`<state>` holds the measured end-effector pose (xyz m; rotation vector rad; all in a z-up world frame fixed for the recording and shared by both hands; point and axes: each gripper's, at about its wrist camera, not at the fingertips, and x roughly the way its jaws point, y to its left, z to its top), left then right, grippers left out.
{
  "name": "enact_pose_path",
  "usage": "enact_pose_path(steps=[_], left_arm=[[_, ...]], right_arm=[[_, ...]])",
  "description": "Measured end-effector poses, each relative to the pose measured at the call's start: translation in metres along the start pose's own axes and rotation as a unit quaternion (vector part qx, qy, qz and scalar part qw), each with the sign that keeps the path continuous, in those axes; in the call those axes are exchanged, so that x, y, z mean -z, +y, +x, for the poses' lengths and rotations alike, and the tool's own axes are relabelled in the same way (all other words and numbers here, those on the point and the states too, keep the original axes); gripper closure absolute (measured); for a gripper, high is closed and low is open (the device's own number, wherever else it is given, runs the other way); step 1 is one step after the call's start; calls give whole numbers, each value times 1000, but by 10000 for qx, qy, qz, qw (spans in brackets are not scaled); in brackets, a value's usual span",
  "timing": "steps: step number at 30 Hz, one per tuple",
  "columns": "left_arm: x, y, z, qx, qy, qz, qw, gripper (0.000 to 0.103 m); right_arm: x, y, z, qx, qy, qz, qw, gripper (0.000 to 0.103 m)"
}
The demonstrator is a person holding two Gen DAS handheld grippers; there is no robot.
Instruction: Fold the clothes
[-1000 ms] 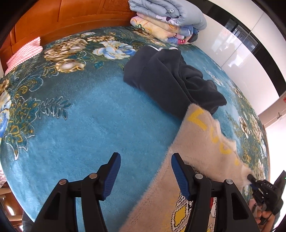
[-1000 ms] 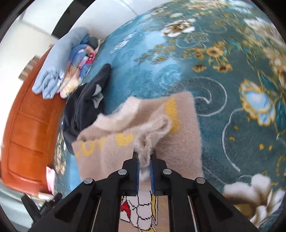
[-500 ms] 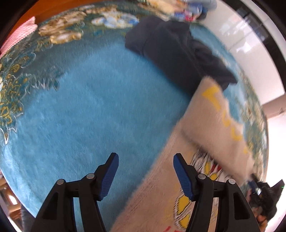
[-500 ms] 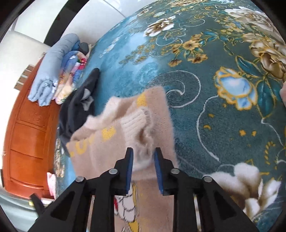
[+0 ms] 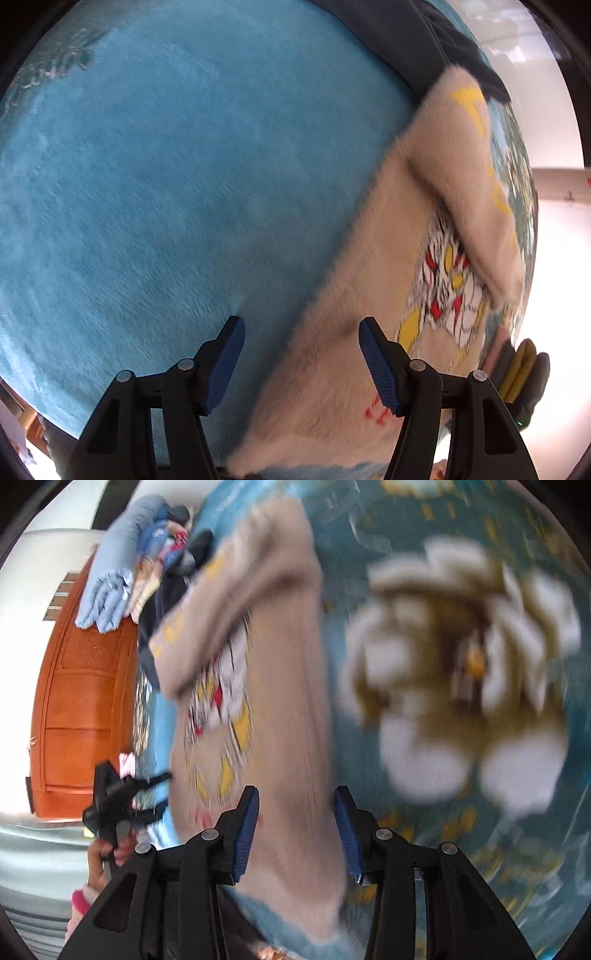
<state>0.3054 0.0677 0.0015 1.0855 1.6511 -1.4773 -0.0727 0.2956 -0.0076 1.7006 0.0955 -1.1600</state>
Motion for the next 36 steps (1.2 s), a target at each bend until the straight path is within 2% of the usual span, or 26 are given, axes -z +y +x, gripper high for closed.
enact_pose_path(steps=[2, 4, 5, 6, 8, 9, 10, 12, 16, 21, 26, 28, 30, 33, 36], left_arm=[[5, -6, 8, -82, 244, 149, 9996, 35], [11, -11, 15, -163, 460, 291, 9984, 35], [12, -13, 15, -201, 463, 334, 9982, 35], [13, -14, 15, -227, 470, 362, 9980, 37], [17, -14, 15, -177, 547, 313, 9979, 51], [18, -13, 15, -144, 598, 287, 9977, 70], [20, -13, 15, -105, 636, 269, 9976, 79], [25, -16, 10, 27, 618, 302, 9976, 89], [39, -31, -14, 491, 350, 567, 9966, 91], [54, -38, -51, 755, 117, 1025, 9918, 92], [83, -52, -79, 951, 381, 1631, 9813, 92], [90, -53, -83, 1061, 473, 1708, 9784, 92], [88, -51, -83, 1197, 499, 1557, 9793, 92], [67, -41, -76, 1612, 433, 738, 9832, 92], [51, -37, -64, 2148, 233, -153, 9763, 92]], right_arm=[[15, -1, 11, -58, 231, 10, 9997, 59], [26, 2, 17, -207, 202, 39, 9996, 58], [26, 3, 16, -301, 141, 98, 9994, 60], [27, 3, 15, -396, 80, 158, 9991, 71], [22, 9, 11, -628, -34, 264, 9977, 91], [19, 12, 7, -675, -80, 252, 9974, 91], [16, 19, 1, -793, -129, 177, 9966, 92], [10, 31, -10, -1027, -229, 27, 9944, 92], [-2, 58, -39, -1338, -503, -259, 9894, 93], [-7, 73, -69, -1624, -661, -337, 9839, 93], [15, 80, -97, -1630, -299, -590, 9844, 93], [23, 83, -105, -1670, -212, -717, 9831, 93], [25, 82, -109, -1698, -191, -736, 9825, 93], [13, 70, -104, -1814, -311, -400, 9821, 93], [-9, 61, -100, -2030, -530, -69, 9777, 93]])
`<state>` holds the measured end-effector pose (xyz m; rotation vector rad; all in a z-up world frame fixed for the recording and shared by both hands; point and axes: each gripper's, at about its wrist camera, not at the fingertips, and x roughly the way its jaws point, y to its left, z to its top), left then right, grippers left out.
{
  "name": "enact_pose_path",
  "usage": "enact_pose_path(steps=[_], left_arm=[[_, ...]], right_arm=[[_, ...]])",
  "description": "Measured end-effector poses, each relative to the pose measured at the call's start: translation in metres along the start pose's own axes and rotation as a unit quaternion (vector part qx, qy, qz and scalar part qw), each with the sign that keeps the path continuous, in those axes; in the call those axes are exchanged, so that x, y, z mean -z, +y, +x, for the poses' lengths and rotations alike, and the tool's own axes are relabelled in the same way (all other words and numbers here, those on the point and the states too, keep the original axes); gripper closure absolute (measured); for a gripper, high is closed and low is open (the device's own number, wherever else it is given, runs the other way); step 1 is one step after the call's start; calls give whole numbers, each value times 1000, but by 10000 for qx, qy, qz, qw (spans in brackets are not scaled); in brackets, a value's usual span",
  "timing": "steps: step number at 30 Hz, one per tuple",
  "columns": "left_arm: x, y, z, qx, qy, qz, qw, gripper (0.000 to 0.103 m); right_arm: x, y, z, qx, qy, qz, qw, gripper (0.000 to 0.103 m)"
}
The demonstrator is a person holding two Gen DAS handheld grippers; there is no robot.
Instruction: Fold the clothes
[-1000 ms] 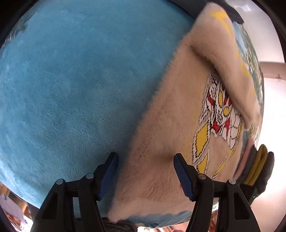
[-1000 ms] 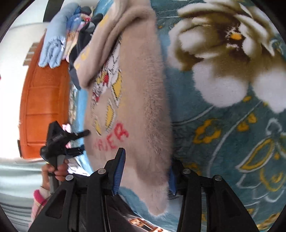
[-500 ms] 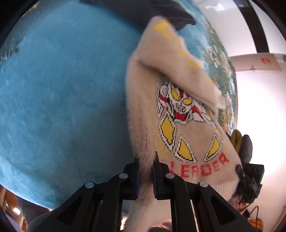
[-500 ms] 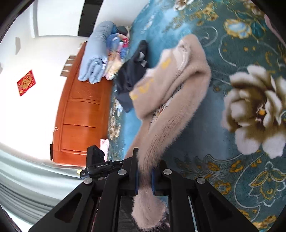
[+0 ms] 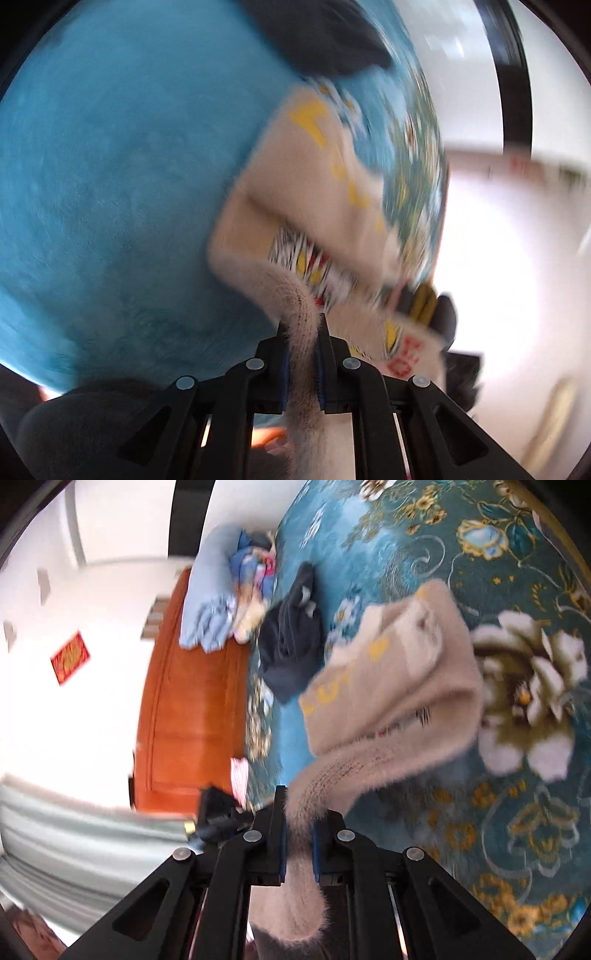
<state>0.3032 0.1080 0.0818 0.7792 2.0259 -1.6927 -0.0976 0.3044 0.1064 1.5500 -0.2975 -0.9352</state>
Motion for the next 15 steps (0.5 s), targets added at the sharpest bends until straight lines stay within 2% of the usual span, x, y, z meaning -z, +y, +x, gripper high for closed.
enact_pose_path(steps=[3, 6, 8, 10, 11, 13, 14, 15], left_arm=[[-14, 12, 11, 689, -354, -682, 9947, 90], [-28, 23, 21, 1130, -666, -1170, 9844, 88], [-40, 27, 27, 1379, -890, -1480, 9753, 86], [-44, 30, 36, 1676, -1104, -1779, 9634, 75], [-45, 32, 41, 1828, -1208, -1930, 9564, 72], [-46, 35, 51, 2122, -1401, -2217, 9414, 56], [-47, 34, 52, 2187, -1486, -2283, 9370, 54], [-48, 31, 52, 2226, -1594, -2274, 9345, 49]], right_arm=[[-26, -8, 5, -55, -273, 245, 9993, 92], [-50, -12, 13, -14, -520, 311, 9982, 90], [-67, -17, 21, 35, -701, 401, 9967, 90], [-81, -28, 28, -28, -859, 667, 9941, 89], [-86, -32, 31, -27, -954, 776, 9924, 85], [-95, -39, 32, -33, -1186, 955, 9883, 72], [-99, -41, 31, -39, -1324, 1024, 9859, 63], [-102, -41, 27, -90, -1448, 1031, 9840, 60]])
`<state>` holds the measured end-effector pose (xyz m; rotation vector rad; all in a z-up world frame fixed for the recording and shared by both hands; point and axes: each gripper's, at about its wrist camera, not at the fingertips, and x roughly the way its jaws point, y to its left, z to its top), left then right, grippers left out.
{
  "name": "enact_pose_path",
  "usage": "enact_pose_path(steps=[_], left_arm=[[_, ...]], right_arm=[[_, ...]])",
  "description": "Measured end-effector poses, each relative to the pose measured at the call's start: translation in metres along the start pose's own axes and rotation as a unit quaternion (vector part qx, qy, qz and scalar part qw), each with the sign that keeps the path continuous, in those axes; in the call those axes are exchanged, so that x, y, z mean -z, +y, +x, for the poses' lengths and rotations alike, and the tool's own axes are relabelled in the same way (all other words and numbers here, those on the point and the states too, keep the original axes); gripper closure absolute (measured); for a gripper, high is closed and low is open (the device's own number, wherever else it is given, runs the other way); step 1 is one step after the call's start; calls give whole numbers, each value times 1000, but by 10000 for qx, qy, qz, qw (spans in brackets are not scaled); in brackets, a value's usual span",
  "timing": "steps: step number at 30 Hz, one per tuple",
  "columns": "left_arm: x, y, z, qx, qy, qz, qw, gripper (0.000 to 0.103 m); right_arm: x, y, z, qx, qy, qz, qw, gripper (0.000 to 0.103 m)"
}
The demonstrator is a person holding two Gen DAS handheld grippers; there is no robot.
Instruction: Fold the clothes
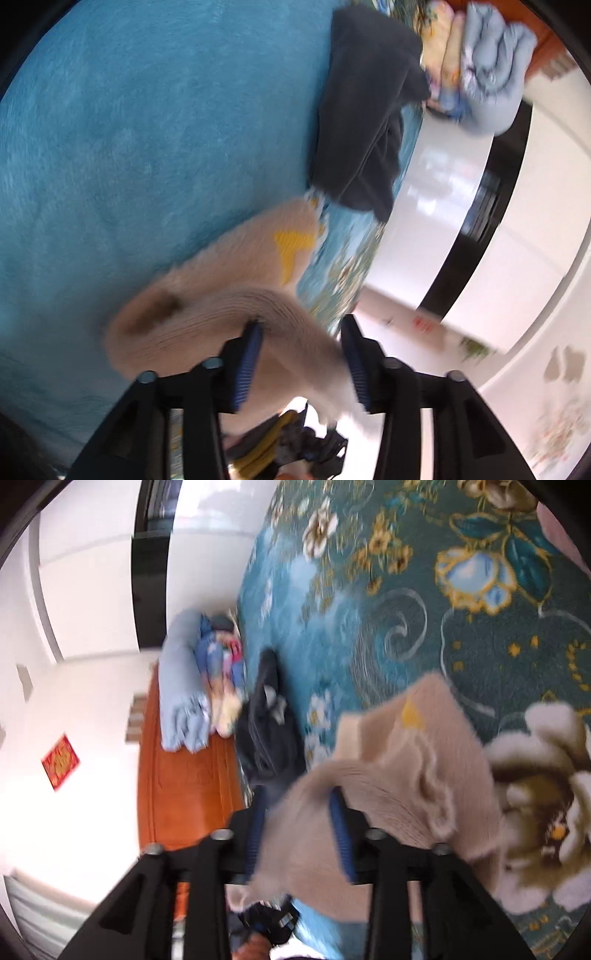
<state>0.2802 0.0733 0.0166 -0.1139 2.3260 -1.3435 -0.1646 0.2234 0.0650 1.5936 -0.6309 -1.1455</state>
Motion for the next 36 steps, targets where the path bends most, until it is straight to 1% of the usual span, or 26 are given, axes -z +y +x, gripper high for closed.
enact_pose_path(steps=[1, 3, 5, 6, 7, 9, 10, 11, 13, 15, 16, 17, 19, 21, 22, 24, 25, 27, 28, 29, 30, 31, 32, 33, 35, 36], left_arm=[[1, -4, 1, 3, -112, 62, 9999, 47], [4, -19, 4, -431, -455, 468, 9969, 47], [8, -34, 6, -863, -796, 871, 9893, 47], [10, -41, 7, -1126, -969, 1092, 9829, 47], [12, -50, 12, -1533, -1137, 1363, 9721, 47], [15, -64, 21, -2175, -1334, 1793, 9501, 47], [18, -68, 30, -2392, -1250, 1983, 9423, 47], [20, -72, 40, -2635, -1168, 2181, 9324, 47], [28, -76, 61, -3273, -1030, 2634, 9016, 47], [31, -77, 71, -3718, -971, 2997, 8732, 46], [31, -77, 75, -3905, -927, 3144, 8603, 42], [30, -75, 76, -3953, -878, 3191, 8569, 41], [26, -74, 75, -3862, -728, 3213, 8615, 40], [24, -73, 73, -3742, -543, 3247, 8670, 40], [24, -72, 72, -3698, -421, 3332, 8663, 40], [25, -71, 72, -3639, -181, 3522, 8621, 43], [28, -70, 72, -3580, -14, 3652, 8593, 48], [32, -69, 71, -3536, 237, 3915, 8492, 56], [33, -68, 69, -3514, 322, 4007, 8455, 60], [32, -69, 65, -3436, 364, 4033, 8473, 63], [31, -69, 61, -3360, 390, 4047, 8496, 70], [29, -70, 56, -3282, 359, 4021, 8540, 74], [32, -66, 45, -3187, 318, 3997, 8589, 77], [35, -64, 35, -3086, 278, 3983, 8634, 83], [34, -66, 30, -2843, 211, 4045, 8690, 87], [36, -67, 33, -2737, 206, 4130, 8684, 89]], right_arm=[[-3, 2, -4, -44, -80, -20, 10000, 60], [-8, 7, -10, 64, -108, -158, 9998, 60], [-9, 11, -15, 318, -47, -370, 9988, 60], [-10, 13, -18, 446, -17, -475, 9979, 60], [-10, 12, -20, 598, 4, -541, 9967, 60], [-9, 11, -23, 901, 45, -673, 9936, 60], [-7, 9, -24, 1040, 104, -719, 9919, 60], [-7, 7, -21, 1190, 173, -779, 9897, 60], [-4, 6, -10, 1527, 337, -1005, 9826, 60], [-1, 6, 3, 1778, 503, -1222, 9752, 60], [0, 7, 10, 1860, 568, -1342, 9717, 60], [0, 9, 18, 1941, 632, -1462, 9680, 58], [1, 15, 32, 2161, 689, -1780, 9575, 54], [-3, 24, 46, 2319, 683, -2131, 9467, 54], [-4, 28, 54, 2371, 714, -2263, 9421, 54], [-2, 33, 65, 2511, 762, -2483, 9325, 54], [-1, 36, 71, 2580, 785, -2593, 9274, 54], [1, 35, 78, 2745, 786, -2613, 9220, 52], [2, 33, 79, 2734, 770, -2558, 9240, 52], [2, 32, 80, 2723, 753, -2504, 9260, 53], [3, 32, 80, 2714, 752, -2493, 9266, 58], [5, 31, 79, 2705, 752, -2483, 9271, 64], [6, 31, 79, 2696, 752, -2472, 9277, 81], [6, 33, 79, 2722, 797, -2492, 9260, 88], [10, 38, 76, 2687, 830, -2629, 9229, 90], [11, 40, 72, 2639, 823, -2697, 9224, 90]])
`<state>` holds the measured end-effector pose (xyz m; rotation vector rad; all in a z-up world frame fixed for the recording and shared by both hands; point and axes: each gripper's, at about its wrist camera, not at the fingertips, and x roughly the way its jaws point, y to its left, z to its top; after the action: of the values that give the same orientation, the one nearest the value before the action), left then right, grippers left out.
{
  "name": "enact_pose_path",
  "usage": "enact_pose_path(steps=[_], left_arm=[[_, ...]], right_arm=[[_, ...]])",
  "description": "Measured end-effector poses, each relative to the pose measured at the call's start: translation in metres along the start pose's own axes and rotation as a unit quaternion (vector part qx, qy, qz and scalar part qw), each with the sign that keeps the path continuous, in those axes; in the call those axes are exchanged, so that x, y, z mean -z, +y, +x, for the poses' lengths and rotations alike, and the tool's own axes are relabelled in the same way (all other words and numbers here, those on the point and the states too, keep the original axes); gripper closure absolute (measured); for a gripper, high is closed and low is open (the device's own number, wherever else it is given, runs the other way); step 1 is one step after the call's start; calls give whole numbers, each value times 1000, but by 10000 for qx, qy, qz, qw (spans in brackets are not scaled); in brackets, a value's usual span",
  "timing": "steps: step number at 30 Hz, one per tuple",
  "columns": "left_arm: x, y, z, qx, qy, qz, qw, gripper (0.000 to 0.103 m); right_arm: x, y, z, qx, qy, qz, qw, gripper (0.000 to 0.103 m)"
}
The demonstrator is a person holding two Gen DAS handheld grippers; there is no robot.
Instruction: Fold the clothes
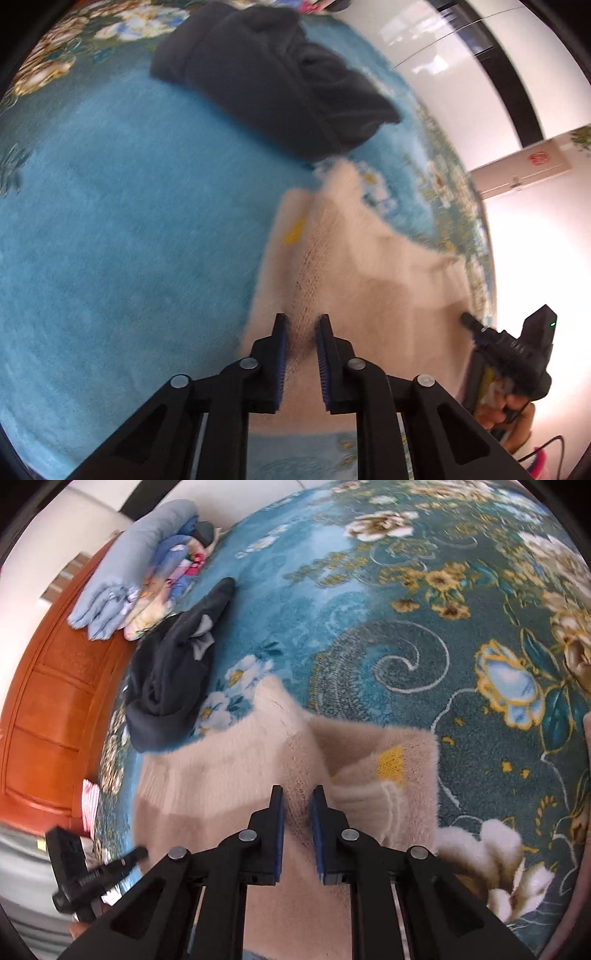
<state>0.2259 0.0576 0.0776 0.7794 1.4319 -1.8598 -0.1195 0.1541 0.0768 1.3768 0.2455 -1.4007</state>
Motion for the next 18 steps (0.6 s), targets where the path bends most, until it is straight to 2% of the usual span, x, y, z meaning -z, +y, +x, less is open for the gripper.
enact_pose_path(steps=[4, 6, 13, 18], left_arm=[[-3, -18, -1, 365, -246, 272, 9987, 89], [-5, -16, -4, 343, -345, 217, 9986, 90], [-1, 19, 5, -497, 226, -398, 9977, 90], [-1, 26, 4, -339, 231, -621, 9972, 90]], right_arm=[[1, -14, -33, -223, -486, 201, 9984, 91], [3, -24, -43, -266, -637, 329, 9971, 91], [17, -55, -5, -38, -152, 803, 9966, 91], [15, -53, -5, 67, -82, 642, 9979, 91]])
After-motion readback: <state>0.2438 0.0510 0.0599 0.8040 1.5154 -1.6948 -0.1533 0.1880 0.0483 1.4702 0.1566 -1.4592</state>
